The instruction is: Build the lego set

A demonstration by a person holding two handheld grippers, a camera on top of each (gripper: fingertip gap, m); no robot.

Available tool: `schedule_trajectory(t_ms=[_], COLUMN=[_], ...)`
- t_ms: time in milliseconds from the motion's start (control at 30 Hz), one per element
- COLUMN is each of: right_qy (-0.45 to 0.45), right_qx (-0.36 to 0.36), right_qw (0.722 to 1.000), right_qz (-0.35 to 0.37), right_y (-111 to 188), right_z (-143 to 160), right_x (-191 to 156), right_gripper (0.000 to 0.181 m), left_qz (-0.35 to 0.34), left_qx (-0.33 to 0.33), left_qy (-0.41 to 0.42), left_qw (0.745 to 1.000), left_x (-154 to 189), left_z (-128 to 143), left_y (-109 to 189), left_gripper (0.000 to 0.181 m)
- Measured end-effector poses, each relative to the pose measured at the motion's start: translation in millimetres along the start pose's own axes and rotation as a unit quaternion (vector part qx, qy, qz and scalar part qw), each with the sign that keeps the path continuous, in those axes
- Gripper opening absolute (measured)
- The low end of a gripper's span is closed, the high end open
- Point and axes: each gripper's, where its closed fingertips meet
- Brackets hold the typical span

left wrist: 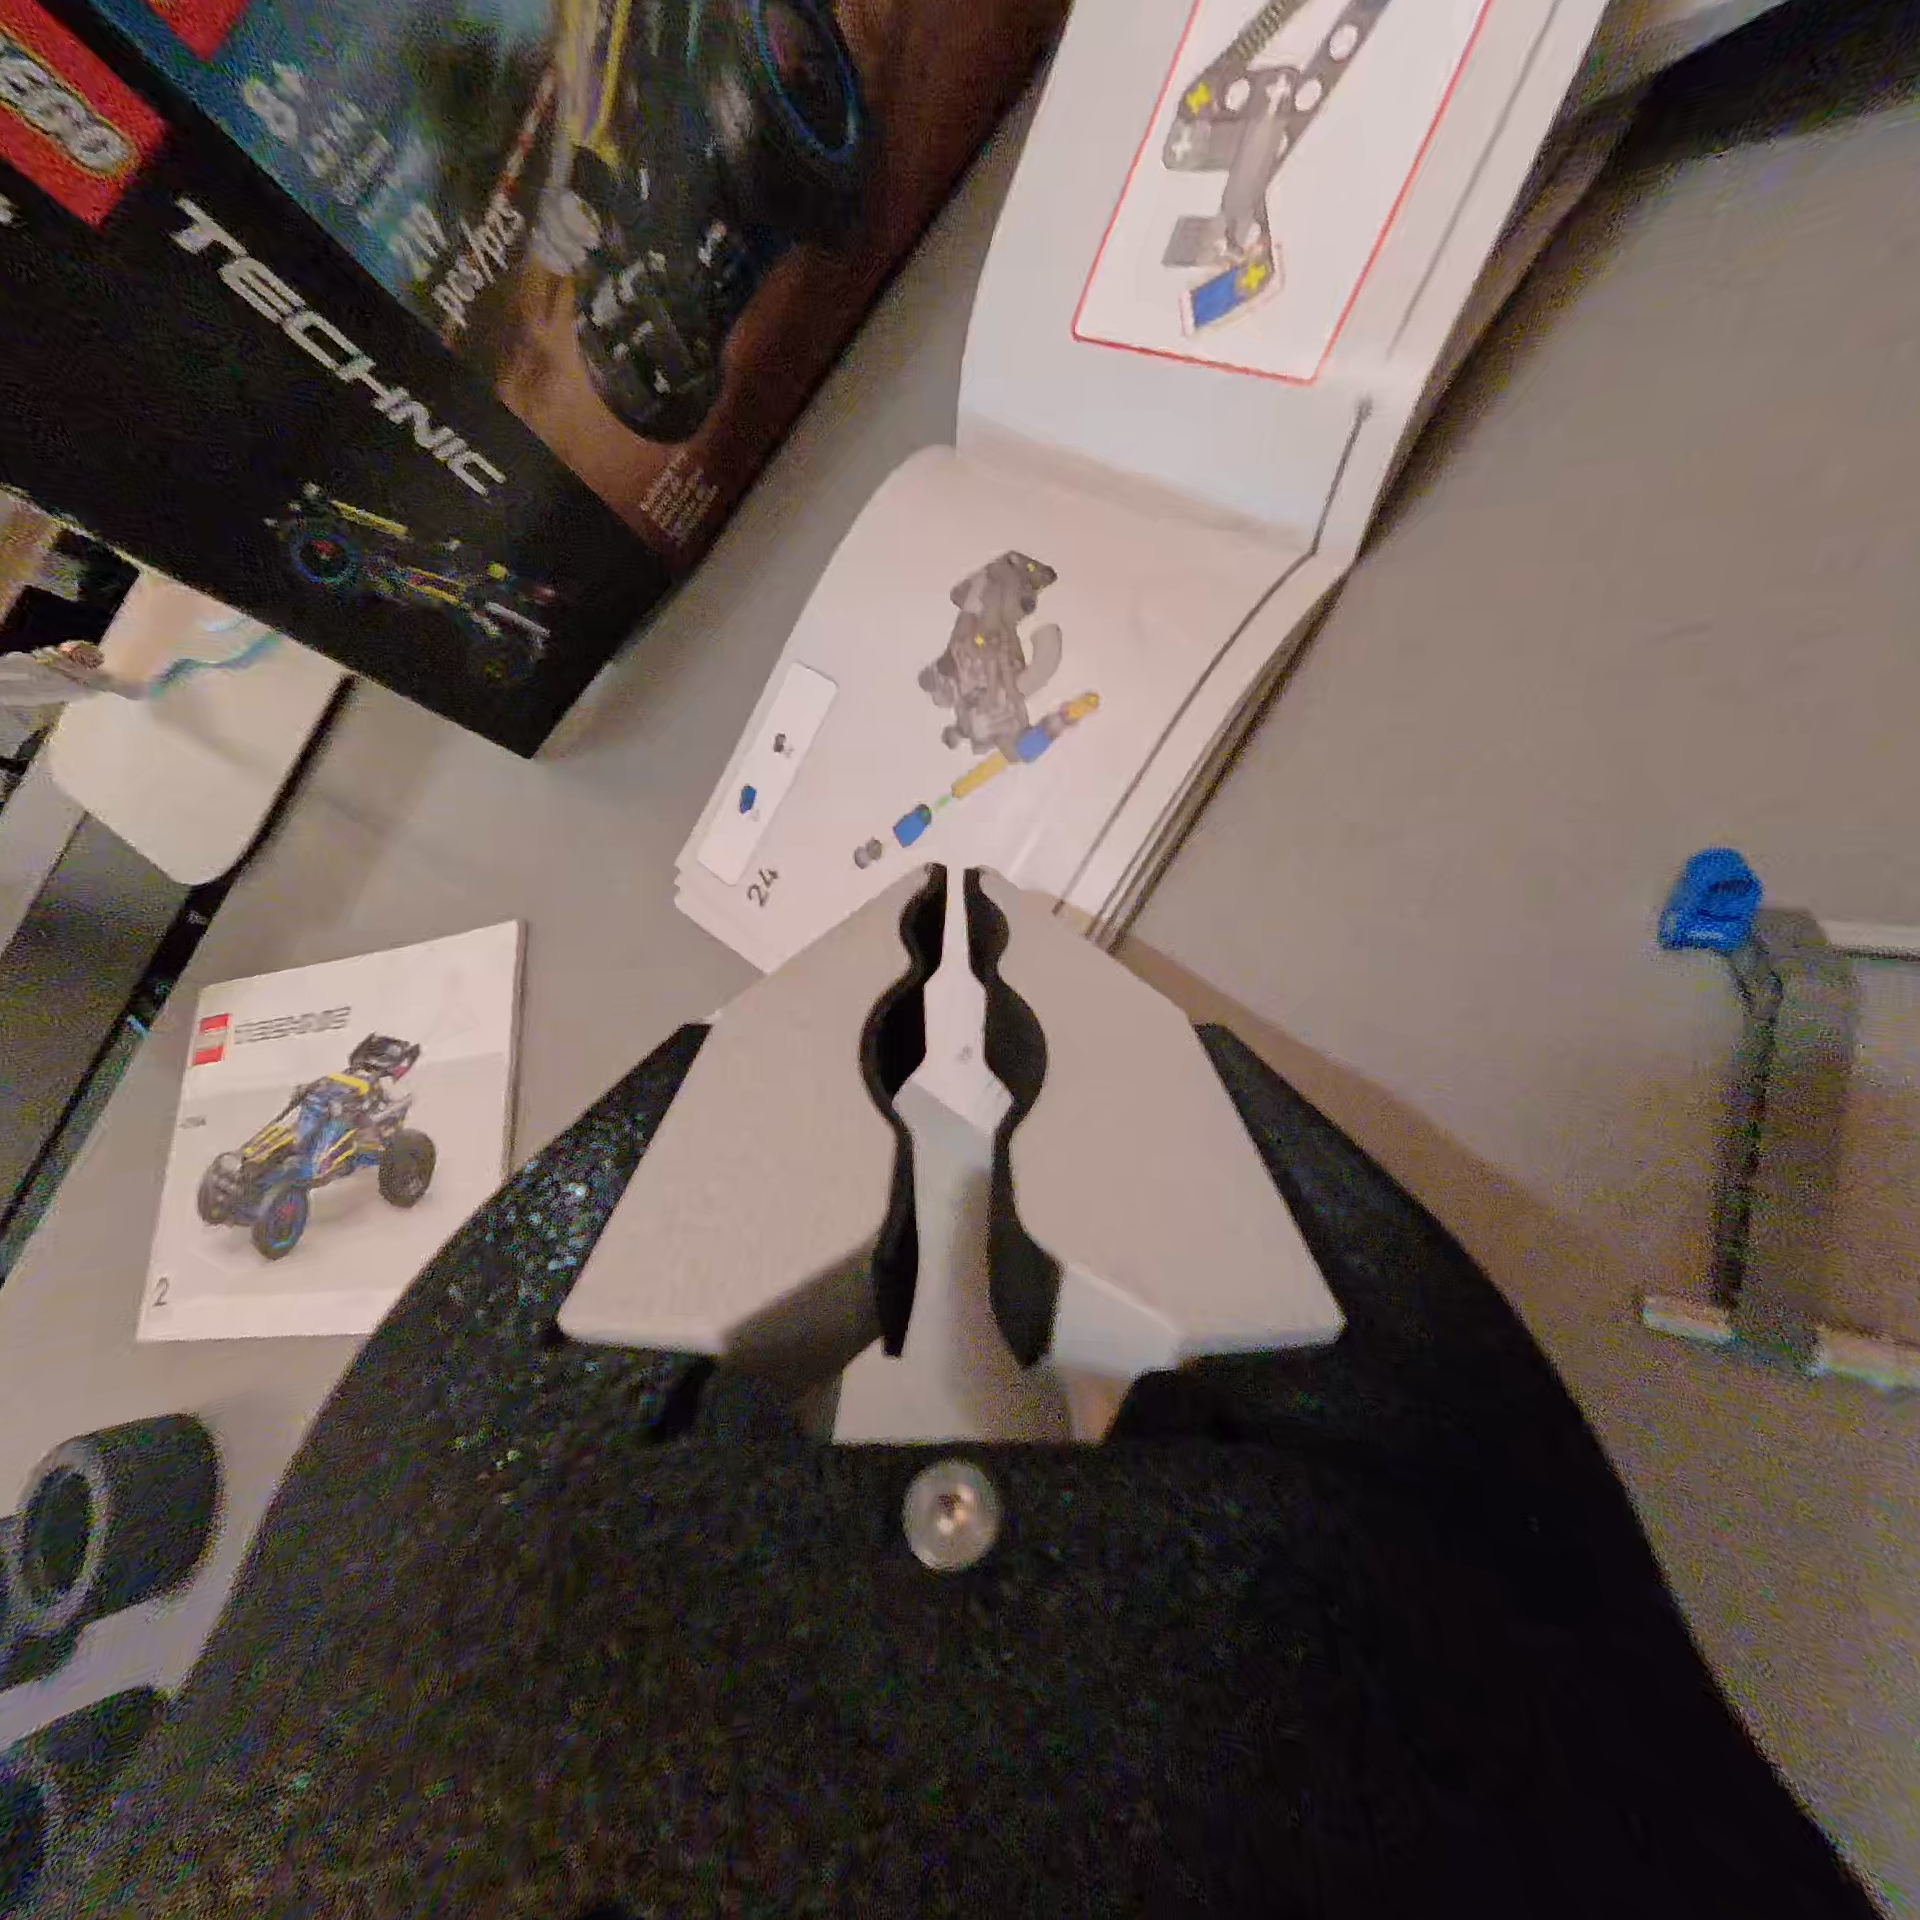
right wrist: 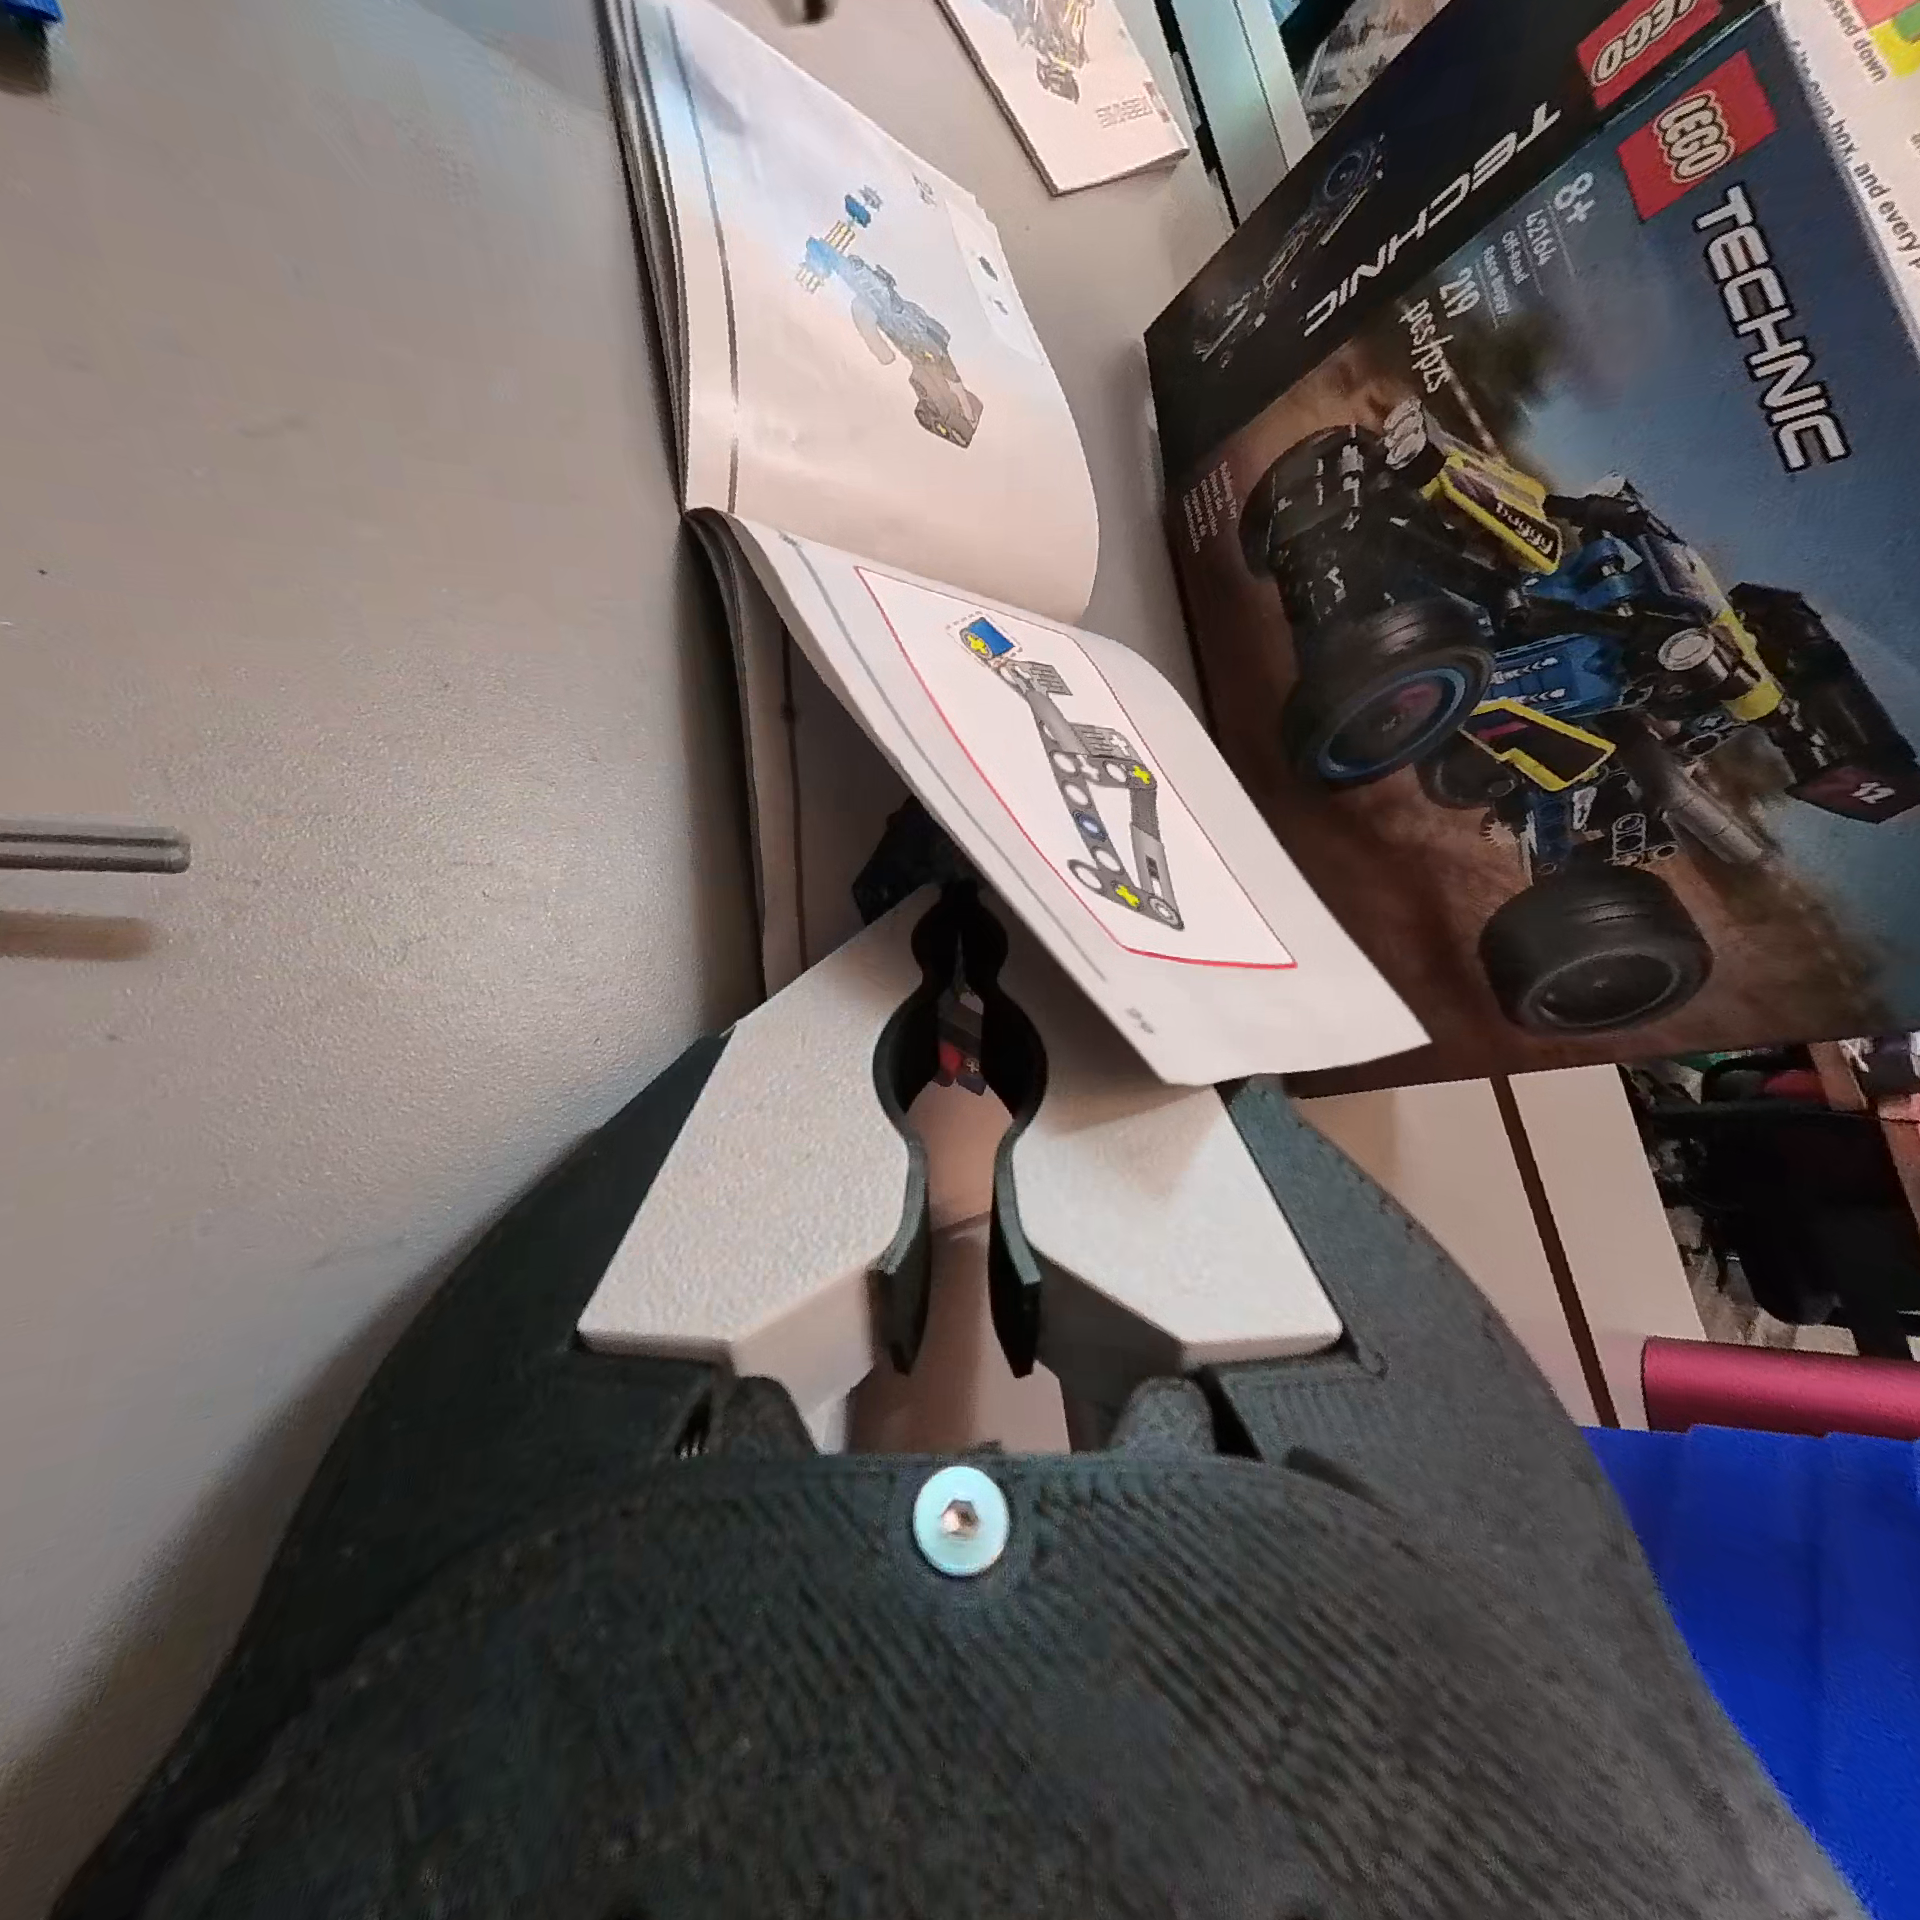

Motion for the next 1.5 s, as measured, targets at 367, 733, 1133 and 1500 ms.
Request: schedule_trajectory(t_ms=[367, 733, 1133, 1500], right_qy=[-0.007, -0.004, -0.006, -0.006], right_qx=[0.006, 0.008, 0.009, 0.010], right_qw=[1.000, 1.000, 1.000, 1.000], right_qz=[-0.001, -0.002, -0.002, -0.003], right_y=[0.4, 0.6, 0.8, 0.9], right_z=[-0.7, -1.0, -1.0, -1.0], right_x=[0.5, 0.2, 0.3, 0.3], right_gripper=[0.000, 0.000, 0.000, 0.000], left_qz=[0.059, 0.067, 0.064, 0.051], left_qx=[0.004, 0.007, 0.026, 0.047], left_qy=[0.023, 0.018, 0.009, 0.006], left_qw=[0.998, 0.998, 0.998, 0.998], left_x=[15.3, 20.7, 23.0, 22.7], left_z=[10.9, 9.7, -0.9, -14.5], left_y=[0.0, -1.1, 1.2, 0.8], left_gripper=[0.023, 0.004, 0.000, 0.000])
Point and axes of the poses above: each gripper's, where its closed fingertips meet, y back along the fingers, z out of its underside, x = y × z across the jaws, and after that the axes turned 3 degrees about -z, right-handed
